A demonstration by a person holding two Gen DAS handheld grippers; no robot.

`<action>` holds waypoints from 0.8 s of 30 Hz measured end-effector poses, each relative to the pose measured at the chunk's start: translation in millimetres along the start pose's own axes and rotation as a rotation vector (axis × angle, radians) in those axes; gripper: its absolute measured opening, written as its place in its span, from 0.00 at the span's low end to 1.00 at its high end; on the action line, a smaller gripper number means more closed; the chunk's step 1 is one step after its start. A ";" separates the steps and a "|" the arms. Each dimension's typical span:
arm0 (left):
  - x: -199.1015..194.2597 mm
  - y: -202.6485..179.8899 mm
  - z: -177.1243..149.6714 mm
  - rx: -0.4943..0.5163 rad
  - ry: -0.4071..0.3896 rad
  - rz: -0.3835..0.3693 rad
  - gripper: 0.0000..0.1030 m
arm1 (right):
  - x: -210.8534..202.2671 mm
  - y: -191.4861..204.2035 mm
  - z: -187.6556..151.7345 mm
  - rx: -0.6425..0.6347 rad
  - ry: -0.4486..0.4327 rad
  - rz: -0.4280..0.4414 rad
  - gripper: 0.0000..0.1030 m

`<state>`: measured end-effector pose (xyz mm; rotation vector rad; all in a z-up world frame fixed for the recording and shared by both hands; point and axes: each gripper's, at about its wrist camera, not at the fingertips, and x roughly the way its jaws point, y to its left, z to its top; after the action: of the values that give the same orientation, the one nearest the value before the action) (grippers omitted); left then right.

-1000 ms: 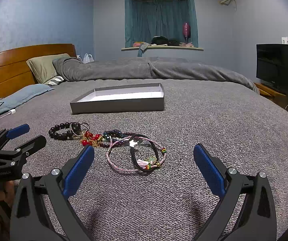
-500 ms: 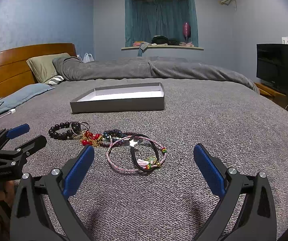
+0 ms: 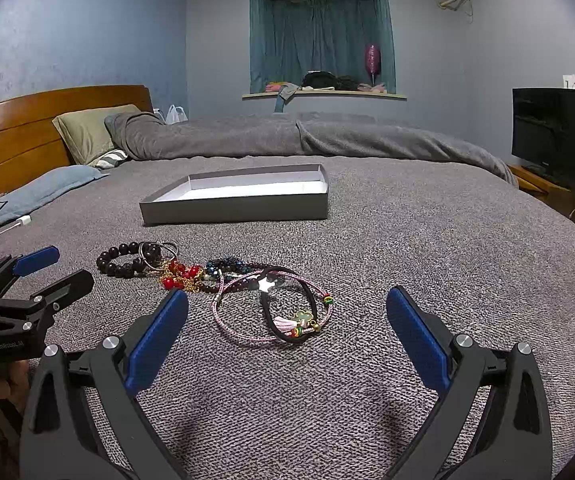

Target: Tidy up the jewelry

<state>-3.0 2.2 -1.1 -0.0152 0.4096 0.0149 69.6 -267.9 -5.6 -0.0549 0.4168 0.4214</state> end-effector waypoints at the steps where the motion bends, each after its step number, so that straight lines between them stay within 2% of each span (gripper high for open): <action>1: 0.1 -0.5 -0.4 0.001 0.001 0.000 0.96 | -0.1 0.0 0.1 0.000 0.000 0.000 0.95; 24: 2.6 -1.3 -2.2 0.004 0.011 -0.002 0.96 | 0.8 0.4 0.4 -0.002 0.000 0.000 0.95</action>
<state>-1.5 0.8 -4.1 -0.0116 0.4202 0.0116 70.3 -267.1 -5.5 -0.0571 0.4167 0.4214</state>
